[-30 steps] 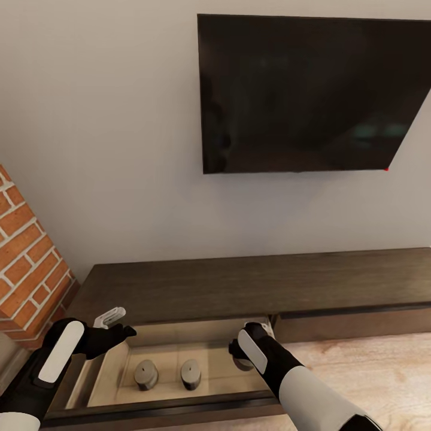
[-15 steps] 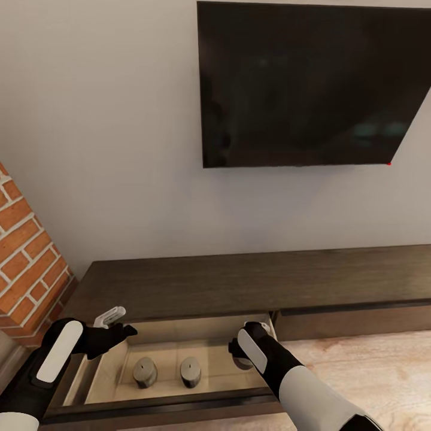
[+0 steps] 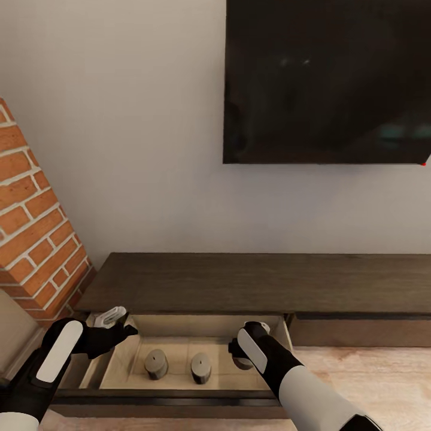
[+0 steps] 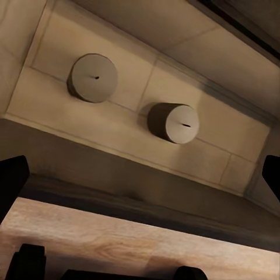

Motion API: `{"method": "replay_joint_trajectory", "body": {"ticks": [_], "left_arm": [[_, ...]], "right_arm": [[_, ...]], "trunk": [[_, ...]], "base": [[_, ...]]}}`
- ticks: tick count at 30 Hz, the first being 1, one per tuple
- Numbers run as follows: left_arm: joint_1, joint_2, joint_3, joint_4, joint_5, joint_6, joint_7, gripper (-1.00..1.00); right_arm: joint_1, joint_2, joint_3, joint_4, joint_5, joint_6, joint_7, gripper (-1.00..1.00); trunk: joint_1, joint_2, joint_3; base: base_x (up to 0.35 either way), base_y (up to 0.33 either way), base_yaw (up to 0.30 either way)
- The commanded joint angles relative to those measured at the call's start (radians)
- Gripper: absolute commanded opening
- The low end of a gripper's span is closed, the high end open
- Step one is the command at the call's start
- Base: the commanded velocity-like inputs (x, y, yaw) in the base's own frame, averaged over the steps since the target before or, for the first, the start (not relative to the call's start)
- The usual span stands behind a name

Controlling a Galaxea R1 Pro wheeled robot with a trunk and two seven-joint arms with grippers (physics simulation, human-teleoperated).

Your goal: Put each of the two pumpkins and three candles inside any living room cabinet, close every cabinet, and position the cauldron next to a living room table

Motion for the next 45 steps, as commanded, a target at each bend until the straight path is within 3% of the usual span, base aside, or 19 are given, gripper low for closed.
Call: {"method": "replay_joint_trajectory", "body": {"ticks": [1, 15, 37, 39, 43, 45], "left_arm": [[0.0, 0.0, 0.0, 0.0, 0.0, 0.0, 0.0, 1.0], [0.0, 0.0, -0.036, -0.002, -0.001, 0.0, 0.0, 1.0], [0.0, 0.002, -0.026, -0.004, 0.005, 0.001, 0.0, 1.0], [0.0, 0.003, -0.026, -0.007, 0.031, 0.001, 0.0, 1.0], [0.001, 0.003, -0.029, -0.02, 0.128, 0.001, 0.0, 1.0], [0.008, 0.007, -0.029, -0.024, 0.15, 0.001, 0.0, 1.0]], "right_arm": [[0.0, 0.0, 0.0, 0.0, 0.0, 0.0, 0.0, -1.0], [0.0, 0.0, 0.0, 0.0, 0.0, 0.0, 0.0, -1.0], [0.0, 0.0, 0.0, 0.002, 0.0, -0.008, 0.005, -1.0], [0.0, 0.0, 0.0, 0.002, 0.0, -0.008, 0.009, -1.0], [0.0, 0.0, 0.0, 0.002, 0.0, -0.008, 0.012, -1.0], [0.0, 0.0, 0.0, 0.002, 0.0, -0.009, 0.012, -1.0]], "trunk": [[0.0, 0.0, 0.0], [0.0, 0.0, 0.0], [0.084, -0.154, -0.069], [0.092, -0.168, -0.075], [0.107, -0.196, -0.088], [0.115, -0.21, -0.094]], "base": [[0.0, 0.0, 0.024], [0.052, 0.0, 0.003], [0.001, 0.0, 0.0], [0.0, 0.0, 0.0], [0.0, 0.0, 0.0], [0.0, 0.0, 0.0]]}}
